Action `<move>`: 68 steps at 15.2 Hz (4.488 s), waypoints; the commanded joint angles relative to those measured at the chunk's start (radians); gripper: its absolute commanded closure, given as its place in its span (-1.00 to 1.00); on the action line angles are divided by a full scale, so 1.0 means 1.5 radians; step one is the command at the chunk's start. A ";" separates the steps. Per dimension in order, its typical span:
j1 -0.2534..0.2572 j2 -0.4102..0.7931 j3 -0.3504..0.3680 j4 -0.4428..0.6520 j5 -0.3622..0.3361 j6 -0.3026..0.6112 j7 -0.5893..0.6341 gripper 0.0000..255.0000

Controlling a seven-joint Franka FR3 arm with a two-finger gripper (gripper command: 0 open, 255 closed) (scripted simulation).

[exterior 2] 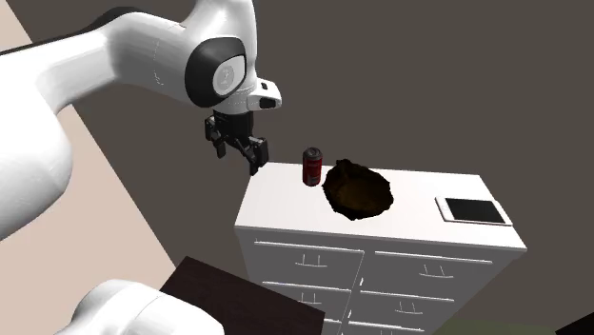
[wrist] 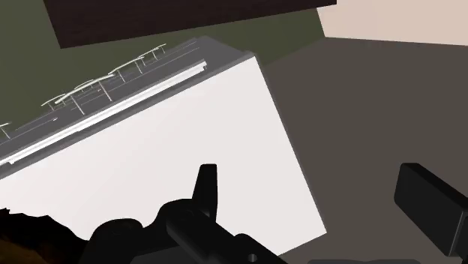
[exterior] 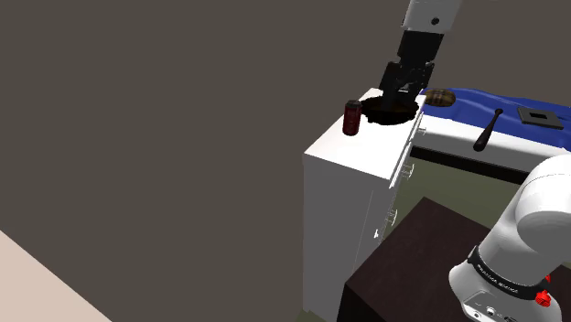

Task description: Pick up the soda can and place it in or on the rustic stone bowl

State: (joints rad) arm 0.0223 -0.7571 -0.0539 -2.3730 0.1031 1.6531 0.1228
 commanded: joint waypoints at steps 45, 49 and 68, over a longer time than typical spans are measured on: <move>-0.072 0.450 -0.033 0.212 -0.076 0.215 0.078 1.00; -0.071 0.443 -0.032 0.240 -0.077 0.179 0.079 1.00; -0.071 0.441 -0.031 0.408 -0.077 0.009 0.078 1.00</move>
State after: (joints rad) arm -0.0842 -0.0973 -0.1013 -1.7797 -0.0121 1.6835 0.2398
